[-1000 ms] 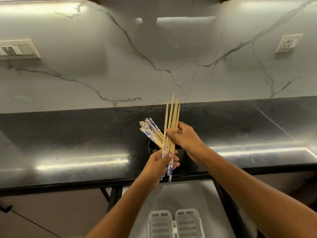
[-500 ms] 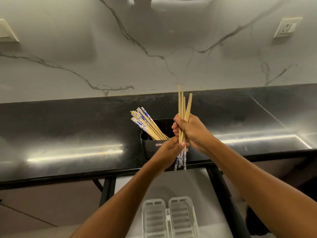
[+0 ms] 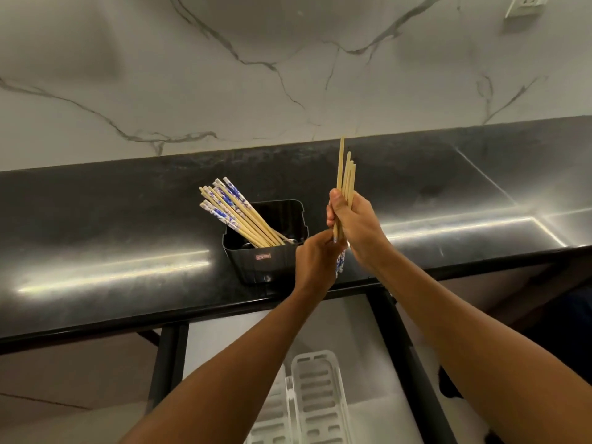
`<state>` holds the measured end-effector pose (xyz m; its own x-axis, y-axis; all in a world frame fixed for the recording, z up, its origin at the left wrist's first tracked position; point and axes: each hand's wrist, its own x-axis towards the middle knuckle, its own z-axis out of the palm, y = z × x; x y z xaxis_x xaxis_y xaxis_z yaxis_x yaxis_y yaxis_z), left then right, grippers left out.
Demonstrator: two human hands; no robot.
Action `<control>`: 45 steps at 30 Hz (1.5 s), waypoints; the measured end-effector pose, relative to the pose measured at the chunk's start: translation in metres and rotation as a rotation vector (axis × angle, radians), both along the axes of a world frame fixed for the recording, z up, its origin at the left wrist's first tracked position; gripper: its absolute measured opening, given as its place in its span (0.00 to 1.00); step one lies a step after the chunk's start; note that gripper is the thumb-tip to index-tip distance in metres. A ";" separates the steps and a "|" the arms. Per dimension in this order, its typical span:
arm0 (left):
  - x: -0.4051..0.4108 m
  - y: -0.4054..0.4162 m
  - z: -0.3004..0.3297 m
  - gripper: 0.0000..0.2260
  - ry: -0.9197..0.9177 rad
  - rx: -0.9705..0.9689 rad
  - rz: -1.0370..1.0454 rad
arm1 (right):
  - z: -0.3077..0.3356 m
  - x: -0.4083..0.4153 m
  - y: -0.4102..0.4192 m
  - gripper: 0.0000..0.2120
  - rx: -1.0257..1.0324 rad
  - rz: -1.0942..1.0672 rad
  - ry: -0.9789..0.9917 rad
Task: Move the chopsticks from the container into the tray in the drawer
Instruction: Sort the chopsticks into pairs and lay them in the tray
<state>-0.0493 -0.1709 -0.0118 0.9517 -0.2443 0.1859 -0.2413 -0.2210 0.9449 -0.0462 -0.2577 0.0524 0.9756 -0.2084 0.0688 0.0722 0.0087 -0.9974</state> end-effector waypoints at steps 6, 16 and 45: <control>0.009 -0.004 -0.022 0.07 0.003 -0.017 0.038 | -0.026 0.012 -0.006 0.10 -0.006 0.011 -0.030; 0.007 -0.005 -0.041 0.06 -0.003 -0.026 0.005 | -0.047 0.011 -0.009 0.10 -0.038 0.009 -0.006; -0.182 0.097 -0.108 0.04 0.956 0.026 -0.199 | -0.123 -0.170 0.070 0.07 0.116 0.045 0.744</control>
<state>-0.2309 -0.0734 -0.1203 0.6394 -0.4100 -0.6505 0.5887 -0.2831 0.7571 -0.2159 -0.1879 -0.0704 0.7635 -0.1331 -0.6319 -0.6233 0.1041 -0.7750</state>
